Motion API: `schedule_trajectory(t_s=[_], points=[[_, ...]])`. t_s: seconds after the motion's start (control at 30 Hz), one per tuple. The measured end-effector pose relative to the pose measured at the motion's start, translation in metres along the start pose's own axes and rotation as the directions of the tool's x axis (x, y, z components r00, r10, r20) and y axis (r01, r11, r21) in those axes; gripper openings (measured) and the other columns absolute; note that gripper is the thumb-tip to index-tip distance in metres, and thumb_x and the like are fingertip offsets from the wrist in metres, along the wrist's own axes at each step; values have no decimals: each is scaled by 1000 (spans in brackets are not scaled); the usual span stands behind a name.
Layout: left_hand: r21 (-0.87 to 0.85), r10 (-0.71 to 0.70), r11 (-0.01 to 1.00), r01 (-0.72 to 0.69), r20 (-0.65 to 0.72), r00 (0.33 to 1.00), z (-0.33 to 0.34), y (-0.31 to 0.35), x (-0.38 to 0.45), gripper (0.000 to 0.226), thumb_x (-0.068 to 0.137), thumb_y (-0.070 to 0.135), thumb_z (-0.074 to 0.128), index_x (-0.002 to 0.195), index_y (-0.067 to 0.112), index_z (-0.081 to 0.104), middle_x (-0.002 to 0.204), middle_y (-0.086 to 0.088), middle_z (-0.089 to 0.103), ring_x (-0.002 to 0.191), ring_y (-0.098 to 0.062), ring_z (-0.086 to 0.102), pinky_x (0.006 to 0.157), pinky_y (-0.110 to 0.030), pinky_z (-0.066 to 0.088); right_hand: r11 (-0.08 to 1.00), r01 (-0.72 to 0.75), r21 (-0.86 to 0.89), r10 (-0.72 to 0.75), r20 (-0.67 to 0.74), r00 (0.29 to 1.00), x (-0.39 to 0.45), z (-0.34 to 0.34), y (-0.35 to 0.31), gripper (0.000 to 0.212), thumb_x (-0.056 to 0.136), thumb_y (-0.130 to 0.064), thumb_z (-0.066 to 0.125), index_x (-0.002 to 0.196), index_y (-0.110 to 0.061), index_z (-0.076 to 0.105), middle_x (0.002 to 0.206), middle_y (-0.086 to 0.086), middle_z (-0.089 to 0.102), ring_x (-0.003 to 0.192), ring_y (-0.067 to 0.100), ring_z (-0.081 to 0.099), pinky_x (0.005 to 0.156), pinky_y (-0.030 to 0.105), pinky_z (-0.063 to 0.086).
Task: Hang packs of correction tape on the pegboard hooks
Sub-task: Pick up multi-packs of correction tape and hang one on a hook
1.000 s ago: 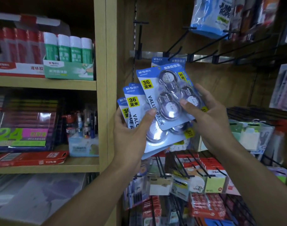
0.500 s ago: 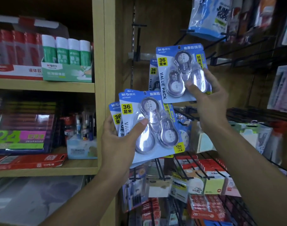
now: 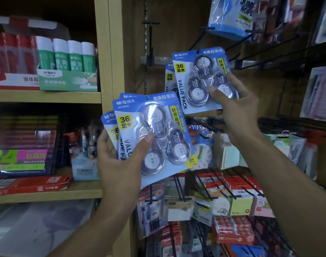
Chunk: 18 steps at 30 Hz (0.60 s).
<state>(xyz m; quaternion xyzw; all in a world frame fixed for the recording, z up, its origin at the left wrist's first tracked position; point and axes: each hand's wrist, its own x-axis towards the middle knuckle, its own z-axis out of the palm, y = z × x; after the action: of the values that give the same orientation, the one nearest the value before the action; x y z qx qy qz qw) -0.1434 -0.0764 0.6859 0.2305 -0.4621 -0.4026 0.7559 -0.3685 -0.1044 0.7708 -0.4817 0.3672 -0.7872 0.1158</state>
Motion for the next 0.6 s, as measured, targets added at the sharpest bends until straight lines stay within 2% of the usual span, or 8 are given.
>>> schedule_trajectory(t_s=[0.1,0.2,0.3,0.33,0.43,0.47,0.57,0.6], points=[[-12,39,999,-39,-30,999,1,2,1,82,57,30,84,131,22,50,108,7,73,97,-13,72,78,-31,58,1000,-17,-23,17,6,1000,9,1,10,60,80,-20,86,135,-23,62,104,-21,74,101,5,73,92,33,60],[-18,28,999,-28,-8,1000,3,4,5,79,58,31,80,131,23,50,110,4,73,100,-17,72,84,-40,58,996,-40,-75,44,48,998,25,5,23,57,79,-22,86,131,-27,63,122,-10,72,110,11,71,97,38,58],[-7,-18,1000,18,57,998,7,5,8,75,61,29,81,129,28,51,113,3,72,102,-19,71,89,-48,56,987,-29,-158,38,53,998,51,11,39,59,78,-16,85,133,-24,64,125,-2,71,111,11,69,100,37,56],[-13,-30,999,31,64,998,8,4,8,75,61,28,81,130,27,51,113,2,73,102,-21,71,90,-49,55,982,-34,-187,47,65,997,59,14,43,61,78,-17,85,135,-26,63,125,-2,71,108,10,69,96,33,57],[-40,-50,998,52,51,997,10,3,7,72,63,25,80,129,22,52,111,0,74,101,-24,71,90,-50,55,960,-103,-259,142,138,980,79,24,51,67,85,-19,80,145,-33,53,125,-6,66,84,5,64,59,12,52],[-46,-53,997,55,50,997,10,3,7,71,64,24,80,129,21,52,110,0,74,100,-23,72,90,-49,56,951,-112,-290,164,161,973,85,27,53,69,86,-22,79,147,-34,49,126,-7,63,84,5,62,58,13,49],[-42,-62,997,65,69,996,11,3,8,68,66,22,80,128,22,52,109,0,74,99,-23,72,88,-48,56,911,-81,-404,173,196,965,99,33,61,76,86,-31,80,152,-33,43,139,-5,59,110,14,62,75,25,47],[-40,-66,997,69,73,995,10,3,9,67,65,23,80,127,24,53,108,0,75,98,-24,73,88,-49,56,894,-56,-445,160,199,967,102,34,65,78,84,-33,81,153,-32,42,141,-3,60,111,16,63,76,27,47]])
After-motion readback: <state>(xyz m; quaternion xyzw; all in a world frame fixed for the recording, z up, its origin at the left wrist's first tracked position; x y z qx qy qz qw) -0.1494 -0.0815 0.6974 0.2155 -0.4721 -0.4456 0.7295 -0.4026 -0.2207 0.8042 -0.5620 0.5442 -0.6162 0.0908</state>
